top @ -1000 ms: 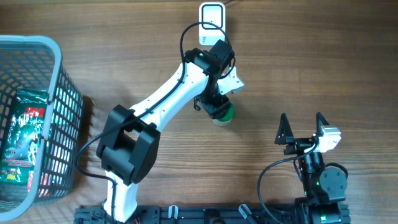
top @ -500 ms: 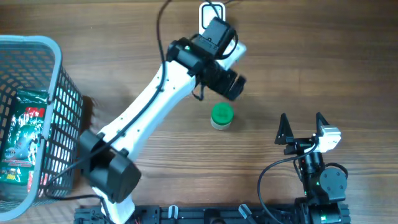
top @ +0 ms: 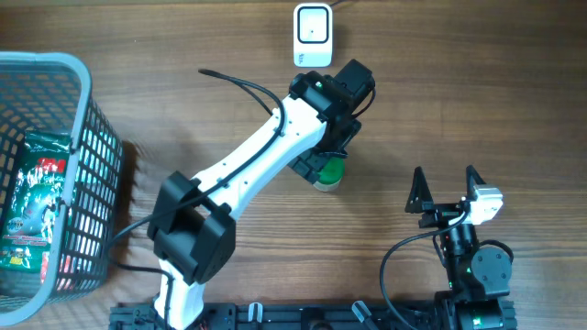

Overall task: Scan the item barcode
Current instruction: 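Carry the jar with the left gripper to the scanner and present it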

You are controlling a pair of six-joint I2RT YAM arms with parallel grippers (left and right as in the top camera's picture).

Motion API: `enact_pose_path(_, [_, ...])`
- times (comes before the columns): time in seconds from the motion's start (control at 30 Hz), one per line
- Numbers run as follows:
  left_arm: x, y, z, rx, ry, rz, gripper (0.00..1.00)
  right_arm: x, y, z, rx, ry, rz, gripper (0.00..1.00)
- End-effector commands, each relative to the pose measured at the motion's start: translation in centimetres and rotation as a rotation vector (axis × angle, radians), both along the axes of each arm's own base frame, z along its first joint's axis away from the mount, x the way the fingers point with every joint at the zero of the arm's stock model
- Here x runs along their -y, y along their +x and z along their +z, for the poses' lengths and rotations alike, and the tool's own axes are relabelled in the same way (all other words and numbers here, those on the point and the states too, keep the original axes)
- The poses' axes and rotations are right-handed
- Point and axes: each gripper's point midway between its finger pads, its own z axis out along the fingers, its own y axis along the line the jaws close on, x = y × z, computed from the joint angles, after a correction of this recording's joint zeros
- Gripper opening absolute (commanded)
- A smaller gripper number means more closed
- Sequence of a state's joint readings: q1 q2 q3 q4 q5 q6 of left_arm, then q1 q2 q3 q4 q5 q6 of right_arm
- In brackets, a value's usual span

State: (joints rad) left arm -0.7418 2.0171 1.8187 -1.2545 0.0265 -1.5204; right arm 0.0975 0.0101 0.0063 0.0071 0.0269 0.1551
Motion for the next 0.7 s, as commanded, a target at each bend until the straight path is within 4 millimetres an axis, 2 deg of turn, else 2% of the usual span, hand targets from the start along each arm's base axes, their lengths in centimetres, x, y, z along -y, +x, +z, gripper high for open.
enact_pose_path(0.0, [0.1, -0.1, -2.2, -0.041, 0.038, 0.091, 1.00, -0.2, 0.0, 0.1, 0.004, 0.004, 0.008, 1.00])
enact_pose_path(0.1, [0.3, -0.2, -3.9, -0.075, 0.055, 0.107, 1.00, -0.2, 0.0, 0.1, 0.004, 0.004, 0.008, 1.00])
enact_pose_path(0.23, [0.7, -1.3, -7.1, -0.165, 0.090, 0.088, 1.00, -0.2, 0.0, 0.1, 0.004, 0.004, 0.008, 0.99])
enact_pose_path(0.4, [1.2, -2.3, -8.0, -0.174, 0.103, 0.059, 1.00, -0.2, 0.0, 0.1, 0.004, 0.004, 0.008, 1.00])
enact_pose_path(0.43, [1.4, -2.4, -7.9, -0.171, 0.101, 0.053, 0.94, -0.2, 0.0, 0.1, 0.004, 0.004, 0.008, 1.00])
enact_pose_path(0.47, [1.7, -2.4, -8.0, -0.162, 0.093, 0.022, 0.81, -0.2, 0.0, 0.1, 0.004, 0.004, 0.008, 1.00])
enact_pose_path(0.53, [1.8, -2.3, -8.0, -0.159, 0.091, -0.001, 0.66, -0.2, 0.0, 0.1, 0.004, 0.004, 0.008, 1.00])
enact_pose_path(0.6, [1.6, -2.2, -8.0, -0.150, 0.100, -0.038, 0.57, -0.2, 0.0, 0.1, 0.004, 0.004, 0.008, 1.00])
enact_pose_path(0.67, [1.3, -1.9, -8.0, -0.131, 0.117, -0.104, 0.57, -0.2, 0.0, 0.1, 0.004, 0.004, 0.008, 1.00])
